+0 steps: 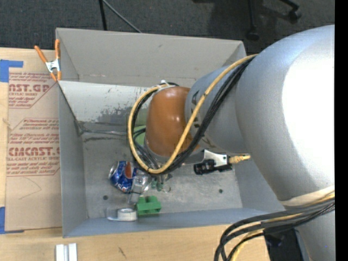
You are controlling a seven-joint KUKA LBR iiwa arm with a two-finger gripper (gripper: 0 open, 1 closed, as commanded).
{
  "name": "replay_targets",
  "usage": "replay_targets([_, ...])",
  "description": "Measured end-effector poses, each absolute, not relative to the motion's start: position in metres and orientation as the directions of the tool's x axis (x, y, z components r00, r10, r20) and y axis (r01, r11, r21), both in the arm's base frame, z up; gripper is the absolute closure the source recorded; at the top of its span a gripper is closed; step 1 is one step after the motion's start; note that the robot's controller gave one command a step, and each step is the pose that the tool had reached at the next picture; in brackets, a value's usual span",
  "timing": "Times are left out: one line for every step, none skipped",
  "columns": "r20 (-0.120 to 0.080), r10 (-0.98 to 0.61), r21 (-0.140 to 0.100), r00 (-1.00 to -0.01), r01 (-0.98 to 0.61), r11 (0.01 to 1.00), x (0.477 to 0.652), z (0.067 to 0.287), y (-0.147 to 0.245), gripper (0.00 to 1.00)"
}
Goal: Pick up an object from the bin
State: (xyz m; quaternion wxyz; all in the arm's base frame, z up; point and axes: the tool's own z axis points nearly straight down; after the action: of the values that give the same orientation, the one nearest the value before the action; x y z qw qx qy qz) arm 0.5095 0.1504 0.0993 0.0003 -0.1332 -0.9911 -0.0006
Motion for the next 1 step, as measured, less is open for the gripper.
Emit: replay_targets([-0.001, 0.432, 0.002, -0.902, 0.432, 0.902, 0.4968, 0.0706, 0.1458, 0.00])
